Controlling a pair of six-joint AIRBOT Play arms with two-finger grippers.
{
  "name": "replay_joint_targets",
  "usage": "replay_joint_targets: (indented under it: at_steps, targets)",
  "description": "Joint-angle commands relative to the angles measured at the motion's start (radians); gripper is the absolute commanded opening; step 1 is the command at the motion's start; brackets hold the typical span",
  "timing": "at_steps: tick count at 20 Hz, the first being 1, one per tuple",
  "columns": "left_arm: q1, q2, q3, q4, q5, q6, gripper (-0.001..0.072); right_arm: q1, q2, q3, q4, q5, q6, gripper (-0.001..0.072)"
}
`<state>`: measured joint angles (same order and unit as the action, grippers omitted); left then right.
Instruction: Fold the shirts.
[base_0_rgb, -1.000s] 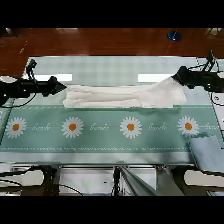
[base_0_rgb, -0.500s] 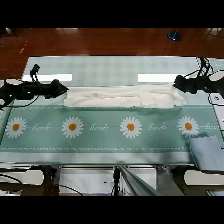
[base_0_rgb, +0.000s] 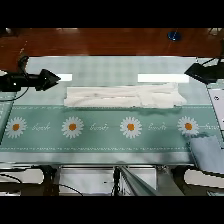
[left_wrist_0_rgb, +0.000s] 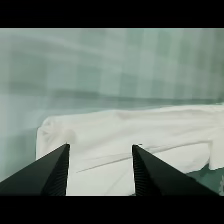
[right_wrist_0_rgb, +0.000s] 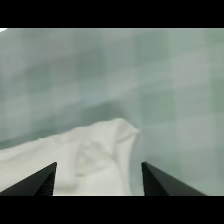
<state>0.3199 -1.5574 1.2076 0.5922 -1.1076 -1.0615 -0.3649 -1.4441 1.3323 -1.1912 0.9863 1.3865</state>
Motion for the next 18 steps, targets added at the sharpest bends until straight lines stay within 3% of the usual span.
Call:
replay_joint_targets:
  at_steps: [1,7,13,18]
  targets:
    - [0.016,0.015,0.092,0.061,-0.109,-0.029,0.0463,-0.108,-0.029,0.064,-0.082,0.224,-0.054,0.0611]
    - [-0.024,0.013,0.105,0.066,-0.146,-0.035,0.0463,-0.208,-0.244,0.064,0.237,0.504,-0.231,0.0611]
    - [-0.028,0.013,0.105,0.066,-0.161,-0.036,0.0463,-0.193,-0.393,0.064,0.425,0.475,-0.267,0.0611]
    - [-0.028,0.013,0.105,0.066,-0.17,-0.051,0.0463,-0.134,-0.418,0.064,0.417,0.296,-0.252,0.0609]
